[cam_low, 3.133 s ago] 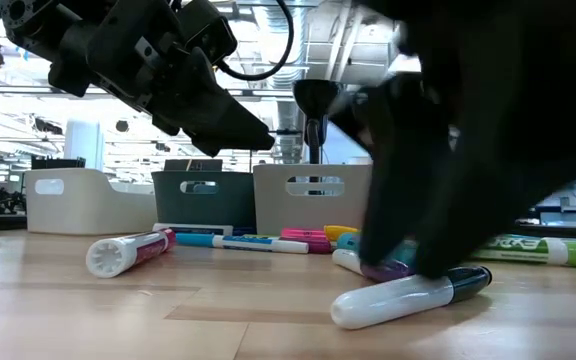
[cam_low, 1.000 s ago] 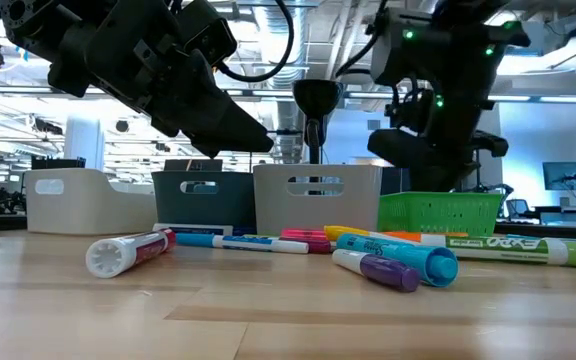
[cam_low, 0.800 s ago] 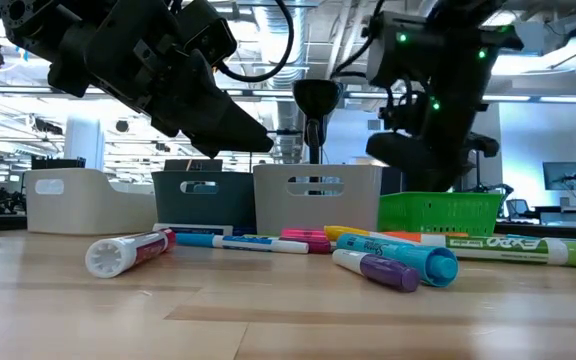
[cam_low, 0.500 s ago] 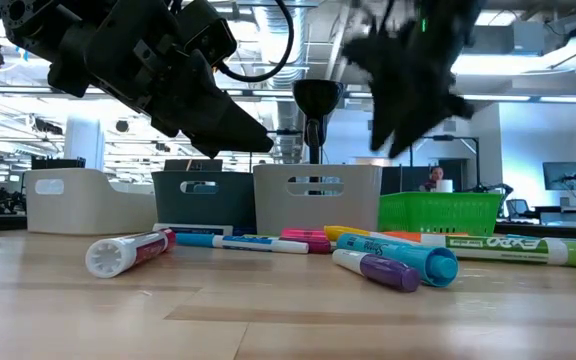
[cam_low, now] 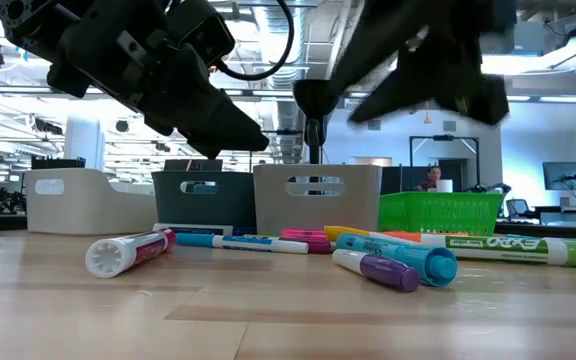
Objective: Pick & Place Markers
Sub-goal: Put the small purple highlighter pen into the green bin
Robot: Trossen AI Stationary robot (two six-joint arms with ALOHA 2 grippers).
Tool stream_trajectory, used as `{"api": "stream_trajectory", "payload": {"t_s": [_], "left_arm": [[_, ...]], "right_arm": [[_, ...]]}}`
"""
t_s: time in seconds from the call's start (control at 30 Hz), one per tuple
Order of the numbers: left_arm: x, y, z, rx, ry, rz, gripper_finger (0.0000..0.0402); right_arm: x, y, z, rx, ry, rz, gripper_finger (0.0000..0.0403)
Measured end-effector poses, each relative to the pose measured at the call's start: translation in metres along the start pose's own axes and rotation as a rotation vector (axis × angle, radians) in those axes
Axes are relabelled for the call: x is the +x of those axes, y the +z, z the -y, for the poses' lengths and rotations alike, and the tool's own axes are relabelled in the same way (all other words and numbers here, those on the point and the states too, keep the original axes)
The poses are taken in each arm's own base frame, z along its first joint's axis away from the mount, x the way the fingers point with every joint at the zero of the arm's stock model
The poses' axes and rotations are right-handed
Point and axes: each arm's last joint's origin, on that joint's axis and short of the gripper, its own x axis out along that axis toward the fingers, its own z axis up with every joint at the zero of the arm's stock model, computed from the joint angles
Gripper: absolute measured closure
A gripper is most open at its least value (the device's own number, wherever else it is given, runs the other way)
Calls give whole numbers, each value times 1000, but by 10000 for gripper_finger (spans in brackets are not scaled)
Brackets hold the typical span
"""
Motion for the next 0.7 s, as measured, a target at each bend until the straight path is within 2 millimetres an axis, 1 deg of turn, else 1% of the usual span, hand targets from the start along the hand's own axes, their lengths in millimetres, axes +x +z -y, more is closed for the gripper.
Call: {"api": "stream_trajectory", "payload": {"t_s": [0.07,0.13,0.27,0.37,0.47,0.57,0.63,0.7], "left_arm": [[0,0,0,-2,-2,0,285],[0,0,0,-3,-2,2,285],[0,0,0,-3,-3,4,285],[0,0,0,-3,-3,4,285],[0,1,0,-3,-3,5,285],[0,1,0,-3,-3,6,285],[0,1,0,-3,-3,6,285],[0,1,0,-3,-3,6,285]], "right_arm": [[12,-10,-2,-11,-19,-42,294],[20,-13,-6,-13,-47,-91,296],[28,-7,-11,-18,-163,-184,301],[34,-1,-13,-21,-246,-204,304],[50,3,-14,-1,-255,-234,304],[65,3,-12,-30,-266,-298,304],[70,4,-12,-33,-279,-310,304],[70,8,-16,-53,-265,-308,304]]}}
